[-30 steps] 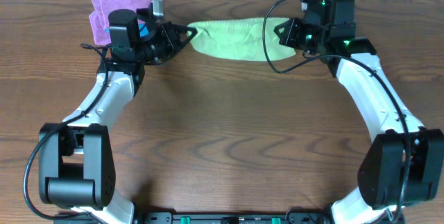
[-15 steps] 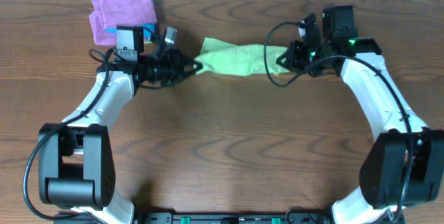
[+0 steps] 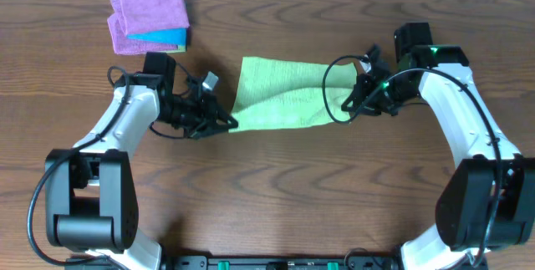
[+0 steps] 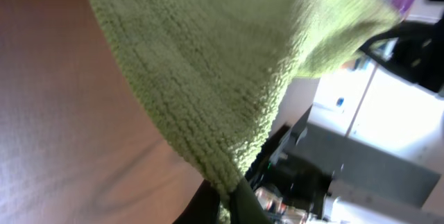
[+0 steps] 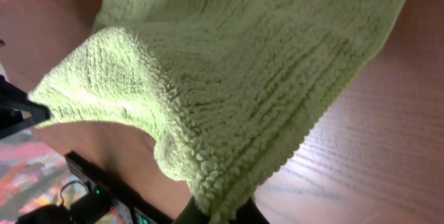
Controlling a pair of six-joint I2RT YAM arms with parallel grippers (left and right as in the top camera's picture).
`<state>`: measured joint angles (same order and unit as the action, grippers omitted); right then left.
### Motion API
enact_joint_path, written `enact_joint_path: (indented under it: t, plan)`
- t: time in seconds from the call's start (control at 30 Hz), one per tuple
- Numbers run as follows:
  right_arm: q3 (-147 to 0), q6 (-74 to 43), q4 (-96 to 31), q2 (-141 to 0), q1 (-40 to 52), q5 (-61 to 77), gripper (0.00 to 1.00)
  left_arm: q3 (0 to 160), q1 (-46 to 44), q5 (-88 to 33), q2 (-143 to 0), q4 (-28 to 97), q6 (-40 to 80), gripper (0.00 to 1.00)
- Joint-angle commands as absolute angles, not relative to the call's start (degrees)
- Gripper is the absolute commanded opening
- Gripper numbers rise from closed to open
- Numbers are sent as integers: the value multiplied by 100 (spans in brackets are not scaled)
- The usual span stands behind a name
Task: Fold the cloth
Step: 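Lower the stretched green towel flat onto the table center with both grippers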
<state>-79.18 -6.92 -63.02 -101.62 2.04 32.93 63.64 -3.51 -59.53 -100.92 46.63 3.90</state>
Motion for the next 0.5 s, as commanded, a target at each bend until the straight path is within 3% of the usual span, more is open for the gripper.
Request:
enact_joint_path:
  t: [0.0, 0.27, 0.47]
  plan:
    - [-7985, -502, -6469, -10145, 169, 3225, 1, 6423, -475, -5673, -10075, 5081, -410, 6]
    - [-7780, -373, -6794, -10145, 167, 2825, 2, 6394, -733, -5336, -10075, 5498, -676, 6]
    - [-6801, -143, -6276, -10136, 167, 2941, 2, 6213, -801, -5177, -10075, 5513, -816, 6]
